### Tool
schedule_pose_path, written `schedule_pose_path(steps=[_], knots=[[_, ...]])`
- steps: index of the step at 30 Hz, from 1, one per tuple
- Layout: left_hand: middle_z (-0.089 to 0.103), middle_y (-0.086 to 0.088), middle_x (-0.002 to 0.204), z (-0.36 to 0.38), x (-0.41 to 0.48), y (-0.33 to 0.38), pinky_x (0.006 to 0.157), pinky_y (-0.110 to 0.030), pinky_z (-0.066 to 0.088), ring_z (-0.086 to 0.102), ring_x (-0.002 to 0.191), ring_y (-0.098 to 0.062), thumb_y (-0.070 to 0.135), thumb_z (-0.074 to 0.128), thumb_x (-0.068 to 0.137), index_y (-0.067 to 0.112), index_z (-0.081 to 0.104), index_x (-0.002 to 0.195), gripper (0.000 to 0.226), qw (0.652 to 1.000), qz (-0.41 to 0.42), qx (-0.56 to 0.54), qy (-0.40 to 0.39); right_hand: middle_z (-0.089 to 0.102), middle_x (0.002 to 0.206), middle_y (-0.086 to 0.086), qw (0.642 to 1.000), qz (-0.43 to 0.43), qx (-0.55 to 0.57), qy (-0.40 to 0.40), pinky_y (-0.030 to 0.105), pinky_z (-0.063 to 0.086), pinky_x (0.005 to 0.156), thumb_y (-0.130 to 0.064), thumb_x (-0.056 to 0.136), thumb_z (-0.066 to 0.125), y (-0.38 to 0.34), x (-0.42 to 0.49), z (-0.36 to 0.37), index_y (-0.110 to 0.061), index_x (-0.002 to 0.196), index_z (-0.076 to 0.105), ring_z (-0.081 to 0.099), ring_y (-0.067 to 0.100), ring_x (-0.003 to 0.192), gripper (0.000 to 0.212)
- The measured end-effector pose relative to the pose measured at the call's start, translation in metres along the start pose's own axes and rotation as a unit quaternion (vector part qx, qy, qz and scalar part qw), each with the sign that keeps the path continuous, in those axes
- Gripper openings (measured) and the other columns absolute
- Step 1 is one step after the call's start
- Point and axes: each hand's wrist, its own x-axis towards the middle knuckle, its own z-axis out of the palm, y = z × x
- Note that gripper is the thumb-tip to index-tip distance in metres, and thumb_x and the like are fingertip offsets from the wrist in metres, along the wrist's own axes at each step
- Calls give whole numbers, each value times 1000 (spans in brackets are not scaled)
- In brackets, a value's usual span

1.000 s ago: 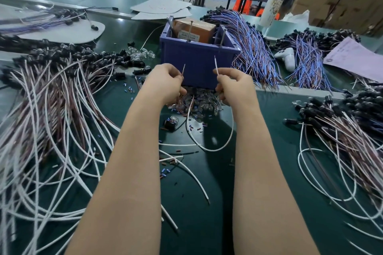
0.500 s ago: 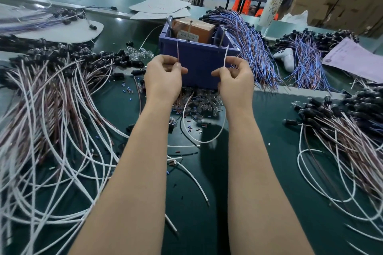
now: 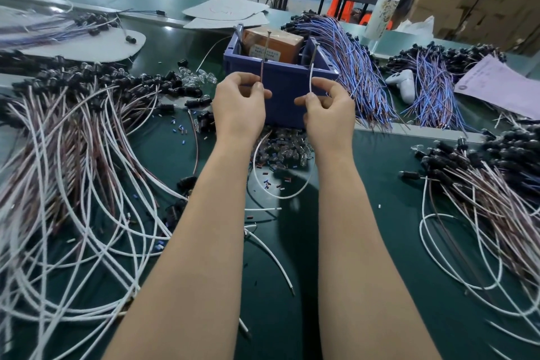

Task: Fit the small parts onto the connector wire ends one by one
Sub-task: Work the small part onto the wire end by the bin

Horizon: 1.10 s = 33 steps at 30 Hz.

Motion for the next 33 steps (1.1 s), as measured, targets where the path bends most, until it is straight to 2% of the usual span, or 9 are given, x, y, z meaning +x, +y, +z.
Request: schedule_pose_path(steps=[5,11,26,33], knots=[[66,10,75,2,4,2,89,-36,53,60,73,-7,13,51,95,17,58,97,7,1000,-3,-9,8,71,83,5,1000,-1,0,1,38,46,71,-6,94,48,-1,0,2,-16,108,55,51,17,64,19],[66,9,74,3,5,1,90,-38,53,61,75,-2,11,52,95,18,57,93,8,1000,-2,-19,4,70,81,2,1000,3,-4,-1,42,49,82,-7,94,48,0,0,2,-16,111,56,55,18,74,21],[67,8,77,2,4,4,89,-39,53,62,83,-10,13,53,95,17,59,98,8,1000,7,-7,-19,71,81,3,1000,4,-4,-5,33,42,66,-6,93,49,-1,-2,2,-16,111,59,47,12,57,23],[67,9,76,2,4,3,88,-40,53,62,83,-11,13,52,95,18,58,98,8,1000,10,-4,-25,70,79,2,1000,9,-5,2,35,44,70,-4,90,47,0,-2,2,-18,107,58,49,12,61,24]])
